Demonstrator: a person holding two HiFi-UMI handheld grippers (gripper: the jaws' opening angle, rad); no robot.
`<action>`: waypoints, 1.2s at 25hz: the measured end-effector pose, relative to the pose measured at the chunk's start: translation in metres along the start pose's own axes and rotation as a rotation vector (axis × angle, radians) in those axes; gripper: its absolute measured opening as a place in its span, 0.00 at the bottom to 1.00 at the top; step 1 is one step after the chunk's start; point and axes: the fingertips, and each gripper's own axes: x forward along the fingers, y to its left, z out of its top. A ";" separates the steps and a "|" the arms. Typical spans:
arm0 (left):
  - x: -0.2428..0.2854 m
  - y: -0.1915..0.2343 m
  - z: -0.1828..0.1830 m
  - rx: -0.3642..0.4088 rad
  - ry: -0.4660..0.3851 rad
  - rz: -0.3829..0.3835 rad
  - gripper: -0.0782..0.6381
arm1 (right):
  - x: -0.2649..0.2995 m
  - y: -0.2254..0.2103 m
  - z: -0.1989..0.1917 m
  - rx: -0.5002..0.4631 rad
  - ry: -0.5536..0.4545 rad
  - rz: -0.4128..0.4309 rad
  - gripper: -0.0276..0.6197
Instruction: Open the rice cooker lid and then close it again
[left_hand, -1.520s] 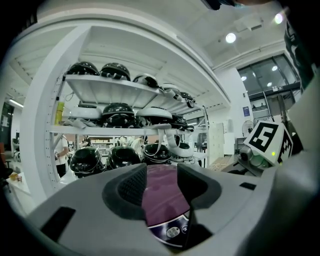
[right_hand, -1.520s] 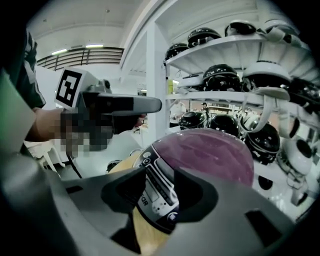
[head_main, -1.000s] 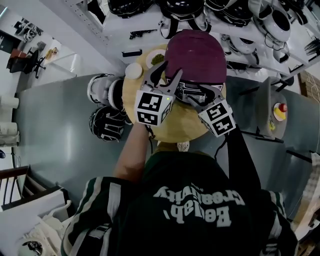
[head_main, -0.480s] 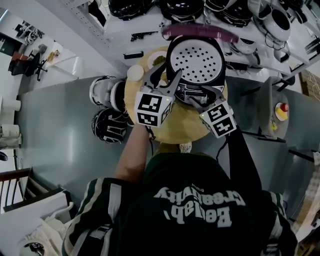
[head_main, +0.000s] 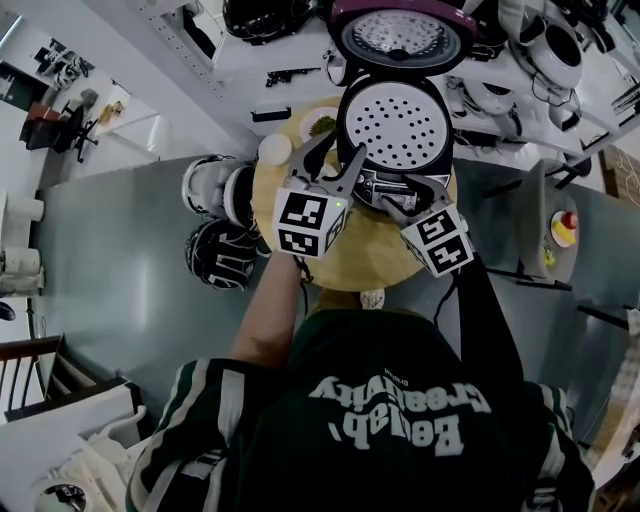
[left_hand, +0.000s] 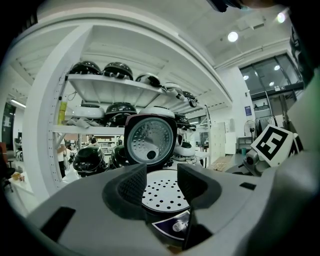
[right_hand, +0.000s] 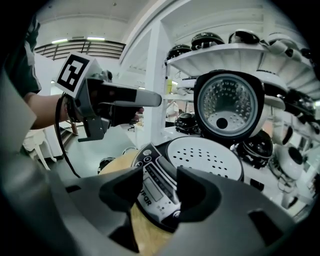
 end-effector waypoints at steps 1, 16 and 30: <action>0.000 0.000 0.000 0.001 -0.001 -0.001 0.38 | 0.000 0.000 0.000 0.000 -0.002 0.001 0.38; -0.002 0.005 0.013 0.001 -0.028 0.013 0.37 | -0.006 -0.007 0.006 -0.060 -0.067 -0.070 0.37; 0.013 0.005 0.064 0.018 -0.081 0.010 0.37 | -0.096 -0.082 0.130 0.039 -0.441 -0.254 0.37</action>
